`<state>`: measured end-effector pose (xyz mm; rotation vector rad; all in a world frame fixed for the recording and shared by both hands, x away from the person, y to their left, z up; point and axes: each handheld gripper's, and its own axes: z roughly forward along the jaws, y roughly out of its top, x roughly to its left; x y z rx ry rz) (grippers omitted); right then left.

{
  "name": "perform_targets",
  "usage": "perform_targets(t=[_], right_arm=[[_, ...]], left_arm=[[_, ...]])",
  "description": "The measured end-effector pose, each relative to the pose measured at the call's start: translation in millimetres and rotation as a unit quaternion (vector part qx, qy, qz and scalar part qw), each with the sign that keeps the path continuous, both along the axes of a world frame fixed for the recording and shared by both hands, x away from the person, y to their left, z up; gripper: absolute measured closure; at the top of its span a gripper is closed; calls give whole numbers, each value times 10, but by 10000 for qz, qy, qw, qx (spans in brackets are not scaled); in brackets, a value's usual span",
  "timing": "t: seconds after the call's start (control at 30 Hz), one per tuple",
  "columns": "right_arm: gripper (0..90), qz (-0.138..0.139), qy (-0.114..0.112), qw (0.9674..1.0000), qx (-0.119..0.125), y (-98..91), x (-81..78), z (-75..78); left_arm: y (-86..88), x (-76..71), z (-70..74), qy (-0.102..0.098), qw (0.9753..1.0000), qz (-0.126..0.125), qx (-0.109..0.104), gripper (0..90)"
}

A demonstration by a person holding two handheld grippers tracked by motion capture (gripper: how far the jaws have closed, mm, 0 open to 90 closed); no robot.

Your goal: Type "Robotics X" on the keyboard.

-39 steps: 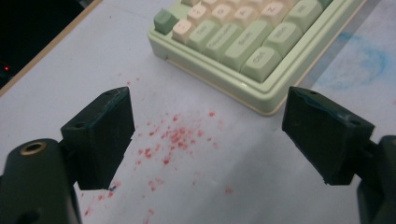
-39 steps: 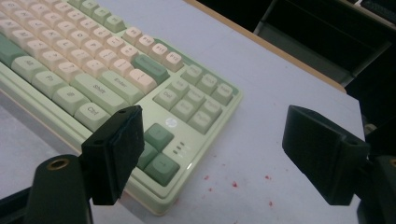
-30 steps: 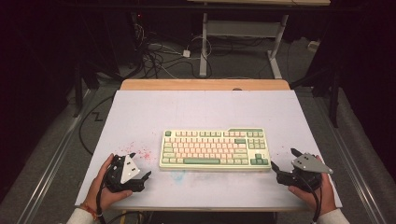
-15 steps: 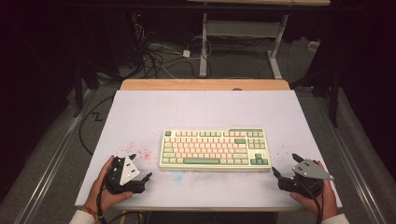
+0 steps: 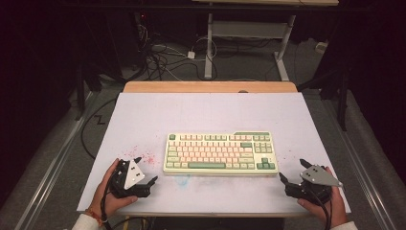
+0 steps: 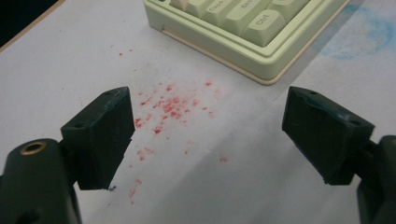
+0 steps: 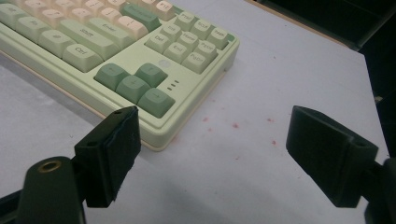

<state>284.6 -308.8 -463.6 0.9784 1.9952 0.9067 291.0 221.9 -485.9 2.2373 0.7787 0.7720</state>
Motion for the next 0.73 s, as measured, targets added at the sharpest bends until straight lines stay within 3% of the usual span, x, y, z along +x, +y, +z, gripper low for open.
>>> perform_targets(t=[0.13,0.43,0.73], right_arm=[[185,-9,69,10000,46,-14,9,-7],[192,41,81,10000,10,31,11,-7],[196,50,-17,10000,7,52,23,10]], left_arm=[[-8,-22,32,-145,9999,-2,-47,159],[3,7,3,-112,9999,6,73,160],[21,7,6,-95,9999,79,33,160]])
